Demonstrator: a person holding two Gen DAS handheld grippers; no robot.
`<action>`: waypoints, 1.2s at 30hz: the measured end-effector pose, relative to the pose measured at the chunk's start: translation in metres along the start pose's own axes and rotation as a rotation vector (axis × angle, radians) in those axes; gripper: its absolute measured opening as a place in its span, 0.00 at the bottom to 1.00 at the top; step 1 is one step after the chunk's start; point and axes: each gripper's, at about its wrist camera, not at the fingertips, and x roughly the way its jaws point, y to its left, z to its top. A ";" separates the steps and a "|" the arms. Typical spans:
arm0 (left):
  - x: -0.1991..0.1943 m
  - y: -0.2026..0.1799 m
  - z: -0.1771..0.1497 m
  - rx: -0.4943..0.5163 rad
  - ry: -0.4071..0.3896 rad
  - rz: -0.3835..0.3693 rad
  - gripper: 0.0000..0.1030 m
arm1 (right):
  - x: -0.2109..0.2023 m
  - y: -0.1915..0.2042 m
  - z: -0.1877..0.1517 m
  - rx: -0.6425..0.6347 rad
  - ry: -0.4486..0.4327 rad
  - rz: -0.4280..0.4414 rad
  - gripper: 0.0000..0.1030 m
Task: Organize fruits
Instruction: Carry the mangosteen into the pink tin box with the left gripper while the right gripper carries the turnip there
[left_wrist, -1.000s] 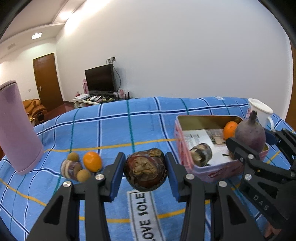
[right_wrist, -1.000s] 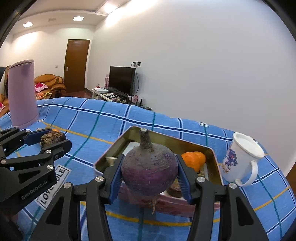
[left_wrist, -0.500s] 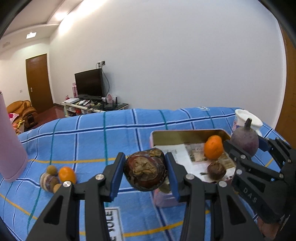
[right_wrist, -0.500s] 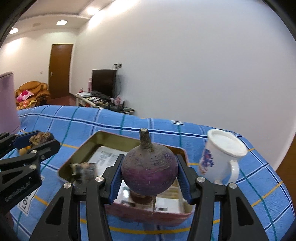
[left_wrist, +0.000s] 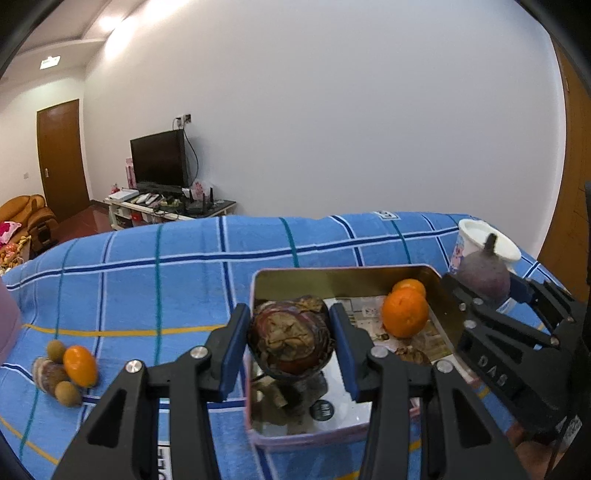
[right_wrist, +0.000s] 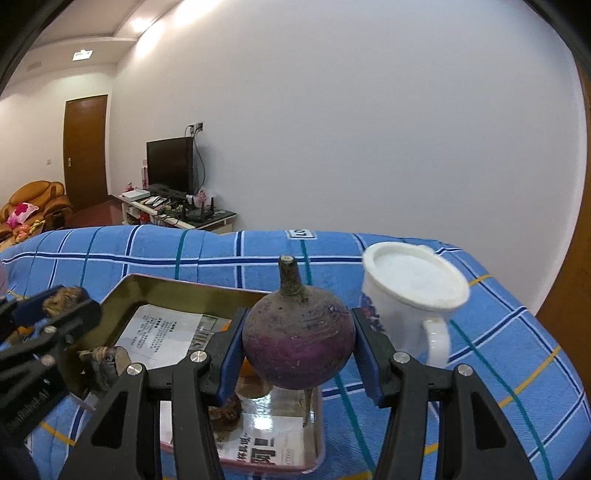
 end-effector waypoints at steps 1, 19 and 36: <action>0.002 -0.002 0.000 0.001 0.002 -0.001 0.45 | 0.002 0.002 0.000 -0.003 0.004 0.006 0.53; 0.022 -0.006 0.000 0.007 0.060 0.002 0.45 | 0.036 0.011 -0.002 0.056 0.137 0.177 0.54; 0.000 -0.011 -0.003 0.047 -0.034 0.089 0.92 | 0.030 -0.005 0.003 0.217 0.081 0.411 0.64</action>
